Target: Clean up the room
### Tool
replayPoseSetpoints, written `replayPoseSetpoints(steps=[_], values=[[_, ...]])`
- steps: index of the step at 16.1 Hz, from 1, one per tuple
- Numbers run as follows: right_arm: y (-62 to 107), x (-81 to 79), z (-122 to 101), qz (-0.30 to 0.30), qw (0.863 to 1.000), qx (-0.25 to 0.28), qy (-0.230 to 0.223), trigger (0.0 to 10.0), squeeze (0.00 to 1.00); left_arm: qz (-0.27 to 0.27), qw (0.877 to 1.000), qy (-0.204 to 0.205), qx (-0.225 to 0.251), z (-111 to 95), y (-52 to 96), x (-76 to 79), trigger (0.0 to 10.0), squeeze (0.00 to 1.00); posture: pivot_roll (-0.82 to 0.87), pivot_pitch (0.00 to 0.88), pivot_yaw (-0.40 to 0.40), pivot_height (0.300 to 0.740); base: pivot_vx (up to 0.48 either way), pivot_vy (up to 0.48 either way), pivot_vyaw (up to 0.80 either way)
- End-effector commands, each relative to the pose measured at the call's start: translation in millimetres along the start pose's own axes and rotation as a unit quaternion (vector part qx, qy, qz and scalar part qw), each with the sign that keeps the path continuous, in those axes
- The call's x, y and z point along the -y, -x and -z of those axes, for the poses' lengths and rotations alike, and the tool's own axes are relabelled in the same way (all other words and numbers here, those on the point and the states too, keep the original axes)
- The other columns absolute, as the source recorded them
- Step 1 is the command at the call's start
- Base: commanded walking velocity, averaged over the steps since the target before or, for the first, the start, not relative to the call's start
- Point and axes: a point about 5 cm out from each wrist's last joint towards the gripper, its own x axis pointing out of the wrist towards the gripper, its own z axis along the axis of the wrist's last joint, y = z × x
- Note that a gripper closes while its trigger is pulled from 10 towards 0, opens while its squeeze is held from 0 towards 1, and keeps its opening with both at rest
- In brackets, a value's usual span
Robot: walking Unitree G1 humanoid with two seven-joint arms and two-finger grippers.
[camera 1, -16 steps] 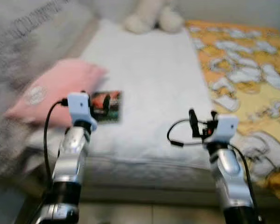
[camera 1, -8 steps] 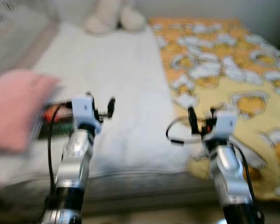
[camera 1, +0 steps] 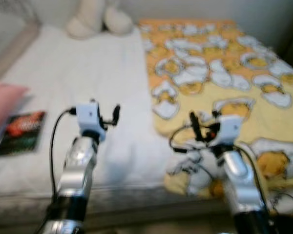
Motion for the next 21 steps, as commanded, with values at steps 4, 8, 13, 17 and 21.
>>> replayPoseSetpoints(steps=[4, 8, 13, 17, 21], values=[[12.6, 5.7, 5, 0.029, 0.999, -0.007, -0.015, 10.0, 0.0, 0.032, 0.999, -0.021, -0.004, -5, -9.1, 2.0, 10.0, 0.0, -0.07, 0.0, 0.014, 0.74, 0.0, 0.0, -0.5], [9.5, 7.7, 4, 0.032, 0.999, -0.004, -0.017, 10.0, 0.0, 0.047, 0.998, -0.031, -0.019, -1, -12.3, 2.6, 10.0, 0.0, -0.06, 0.0, 0.013, 0.74, 0.0, 0.0, -0.5], [20.0, 3.8, 15, 0.037, 0.998, -0.023, -0.036, 10.0, 0.0, 0.054, 0.992, -0.048, -0.103, 36, -6.2, -12.1, 10.0, 0.0, -0.05, 0.0, 0.013, 0.703, 0.0, 0.0, -0.47], [37.1, 4.6, 25, 0.032, 0.998, -0.051, -0.026, 10.0, 0.0, 0.018, 0.978, -0.094, -0.185, 62, -3.0, -36.8, 10.0, 0.0, -0.07, 0.05, 0.012, 0.673, 0.0, 0.0, -0.33], [59.7, 10.7, 19, 0.029, 0.998, -0.062, -0.008, 10.0, 0.0, -0.002, 0.976, -0.085, -0.201, 67, -9.4, -40.9, 10.0, 0.0, -0.14, 0.138, 0.003, 0.669, 0.0, 0.0, 0.0]])
